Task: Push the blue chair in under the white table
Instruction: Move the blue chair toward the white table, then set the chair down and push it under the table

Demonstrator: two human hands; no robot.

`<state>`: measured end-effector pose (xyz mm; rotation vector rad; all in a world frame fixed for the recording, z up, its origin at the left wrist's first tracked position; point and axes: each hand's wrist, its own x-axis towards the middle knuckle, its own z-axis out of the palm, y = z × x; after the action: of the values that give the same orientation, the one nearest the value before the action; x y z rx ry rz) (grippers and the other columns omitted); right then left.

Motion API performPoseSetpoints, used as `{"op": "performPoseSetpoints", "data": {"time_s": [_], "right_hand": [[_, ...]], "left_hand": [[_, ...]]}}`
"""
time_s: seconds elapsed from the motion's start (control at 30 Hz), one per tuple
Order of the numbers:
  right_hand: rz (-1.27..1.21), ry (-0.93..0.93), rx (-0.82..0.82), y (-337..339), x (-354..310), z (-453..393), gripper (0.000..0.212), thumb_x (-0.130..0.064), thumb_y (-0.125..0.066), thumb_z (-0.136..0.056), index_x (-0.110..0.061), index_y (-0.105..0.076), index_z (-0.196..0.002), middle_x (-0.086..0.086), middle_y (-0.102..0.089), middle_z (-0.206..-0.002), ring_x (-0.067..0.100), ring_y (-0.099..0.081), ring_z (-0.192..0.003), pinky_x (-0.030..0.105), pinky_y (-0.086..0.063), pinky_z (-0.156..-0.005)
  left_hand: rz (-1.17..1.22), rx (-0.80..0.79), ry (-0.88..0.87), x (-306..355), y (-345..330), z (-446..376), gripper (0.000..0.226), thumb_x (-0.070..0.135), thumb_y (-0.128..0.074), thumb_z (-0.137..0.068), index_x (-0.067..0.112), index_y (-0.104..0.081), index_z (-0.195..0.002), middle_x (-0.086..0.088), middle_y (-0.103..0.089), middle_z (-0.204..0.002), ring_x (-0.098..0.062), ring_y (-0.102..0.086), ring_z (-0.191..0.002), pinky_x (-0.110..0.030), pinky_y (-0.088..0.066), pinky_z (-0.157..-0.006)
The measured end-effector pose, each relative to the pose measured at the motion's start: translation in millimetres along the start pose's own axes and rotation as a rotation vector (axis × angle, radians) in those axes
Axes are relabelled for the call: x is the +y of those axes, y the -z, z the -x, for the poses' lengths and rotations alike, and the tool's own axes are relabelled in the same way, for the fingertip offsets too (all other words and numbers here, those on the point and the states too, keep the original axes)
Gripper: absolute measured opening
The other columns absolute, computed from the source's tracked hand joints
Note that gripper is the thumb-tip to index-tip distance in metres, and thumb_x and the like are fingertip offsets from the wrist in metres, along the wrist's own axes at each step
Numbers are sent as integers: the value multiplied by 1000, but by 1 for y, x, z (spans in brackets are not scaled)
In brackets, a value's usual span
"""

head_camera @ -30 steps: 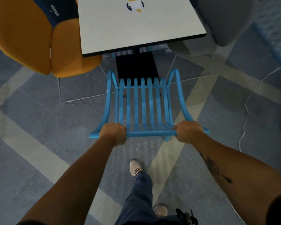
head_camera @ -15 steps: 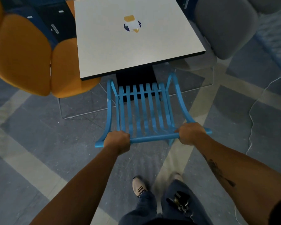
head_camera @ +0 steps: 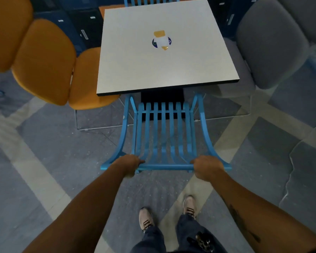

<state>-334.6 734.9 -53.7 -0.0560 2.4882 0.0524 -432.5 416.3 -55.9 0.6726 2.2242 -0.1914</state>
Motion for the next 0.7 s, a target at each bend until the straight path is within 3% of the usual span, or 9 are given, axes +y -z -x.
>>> {"op": "performPoseSetpoints", "data": {"time_s": [0.07, 0.27, 0.57, 0.7], "right_hand": [[-12, 13, 13, -2, 3, 1, 32, -30, -54, -95, -29, -69, -124, 0, -70, -109, 25, -69, -96, 41, -57, -83], [-34, 16, 78, -11, 26, 4, 33, -28, -53, -94, -30, -68, -124, 0, -72, -109, 25, -71, -96, 39, -57, -80], [-23, 13, 154, -12, 5, -8, 26, -27, -55, -96, -28, -69, -117, 0, -72, -103, 26, -71, -92, 40, -54, -74], [-2, 42, 102, -13, -2, -14, 26, -28, -57, -97, -28, -67, -121, 0, -71, -105, 26, -70, -93, 39, -53, -73]], "left_hand": [[13, -3, 4, 4, 2, 0, 66, 1, -62, -97, 32, -51, -154, -8, -59, -146, -31, -57, -135, -45, -46, -113], [50, -7, 7, 18, 14, -5, 48, 4, -68, -95, 27, -67, -137, -5, -69, -125, -26, -67, -117, -40, -54, -99], [36, 27, 51, -9, 26, -13, 60, 1, -62, -97, 33, -59, -147, -5, -67, -133, -26, -65, -119, -41, -53, -101], [3, 41, 78, -13, 18, -7, 64, 4, -58, -97, 39, -56, -151, -6, -66, -135, -27, -65, -121, -42, -52, -104]]}}
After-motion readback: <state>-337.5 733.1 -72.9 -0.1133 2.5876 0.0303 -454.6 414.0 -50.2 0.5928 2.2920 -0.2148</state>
